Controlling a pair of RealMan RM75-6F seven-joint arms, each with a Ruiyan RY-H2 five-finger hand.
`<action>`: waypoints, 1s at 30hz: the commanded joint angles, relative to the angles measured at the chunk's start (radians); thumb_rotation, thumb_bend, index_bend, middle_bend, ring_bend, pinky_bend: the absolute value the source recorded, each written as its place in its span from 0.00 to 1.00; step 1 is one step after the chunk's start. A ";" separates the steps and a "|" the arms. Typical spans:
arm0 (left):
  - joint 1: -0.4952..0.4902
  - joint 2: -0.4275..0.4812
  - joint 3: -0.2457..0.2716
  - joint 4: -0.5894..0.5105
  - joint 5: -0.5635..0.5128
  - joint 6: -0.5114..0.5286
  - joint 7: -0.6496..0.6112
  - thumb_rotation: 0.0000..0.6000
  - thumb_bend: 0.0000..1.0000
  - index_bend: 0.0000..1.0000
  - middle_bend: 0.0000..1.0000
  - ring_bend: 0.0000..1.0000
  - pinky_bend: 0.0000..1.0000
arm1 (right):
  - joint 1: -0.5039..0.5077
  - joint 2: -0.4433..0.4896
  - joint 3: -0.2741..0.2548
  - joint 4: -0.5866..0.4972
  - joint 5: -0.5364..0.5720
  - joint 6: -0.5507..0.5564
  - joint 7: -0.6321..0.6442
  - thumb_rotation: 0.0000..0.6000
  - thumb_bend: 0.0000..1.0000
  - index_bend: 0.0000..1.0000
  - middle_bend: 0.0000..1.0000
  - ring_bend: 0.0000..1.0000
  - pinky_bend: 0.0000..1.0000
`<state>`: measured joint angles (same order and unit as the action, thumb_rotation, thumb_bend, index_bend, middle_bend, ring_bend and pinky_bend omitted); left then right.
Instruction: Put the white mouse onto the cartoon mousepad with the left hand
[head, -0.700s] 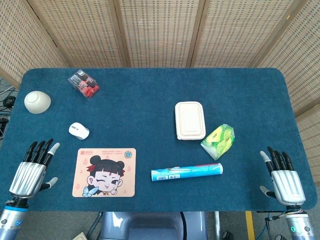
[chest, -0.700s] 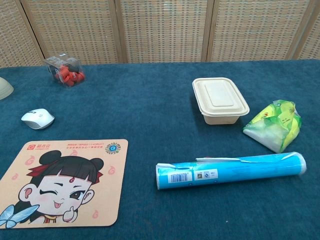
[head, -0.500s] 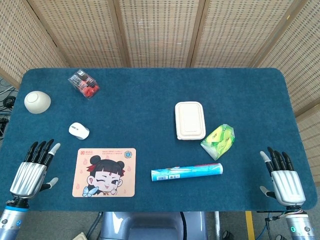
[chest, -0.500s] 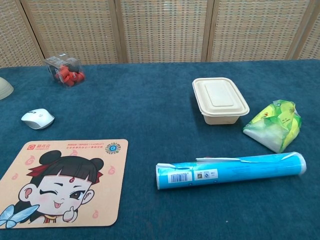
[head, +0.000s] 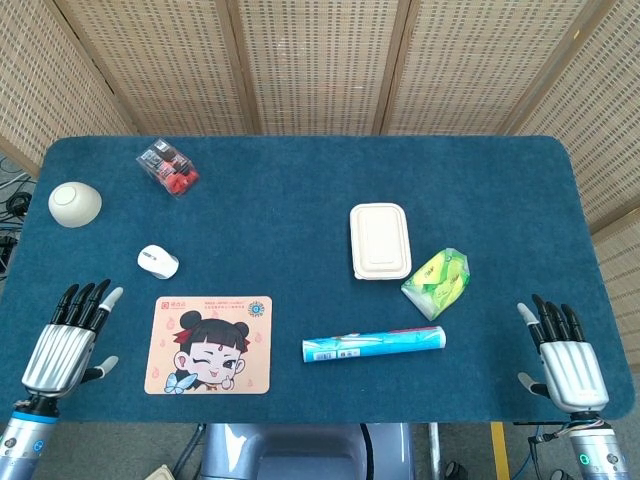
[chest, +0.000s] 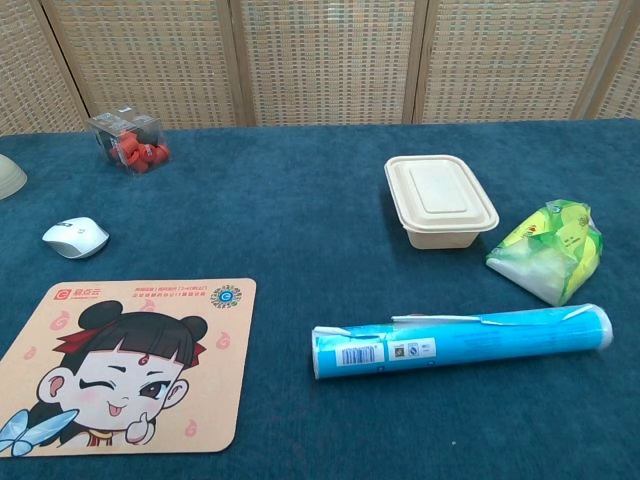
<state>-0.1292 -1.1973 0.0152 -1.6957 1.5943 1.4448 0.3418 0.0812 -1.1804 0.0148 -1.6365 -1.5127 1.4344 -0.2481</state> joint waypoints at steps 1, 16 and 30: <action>-0.001 -0.001 0.001 0.001 0.000 -0.002 0.000 1.00 0.17 0.00 0.00 0.00 0.00 | 0.000 -0.001 0.000 -0.001 0.002 -0.002 -0.003 1.00 0.10 0.03 0.00 0.00 0.00; -0.088 0.022 -0.085 0.109 -0.074 -0.085 -0.085 1.00 0.17 0.00 0.00 0.00 0.00 | -0.004 0.002 0.002 -0.004 0.005 0.004 0.000 1.00 0.10 0.03 0.00 0.00 0.00; -0.228 -0.047 -0.152 0.379 -0.178 -0.287 -0.223 1.00 0.16 0.09 0.00 0.00 0.00 | -0.001 -0.004 0.004 0.001 0.013 -0.003 -0.011 1.00 0.10 0.03 0.00 0.00 0.00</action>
<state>-0.3345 -1.2279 -0.1250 -1.3462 1.4361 1.1859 0.1351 0.0796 -1.1846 0.0188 -1.6360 -1.5000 1.4313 -0.2588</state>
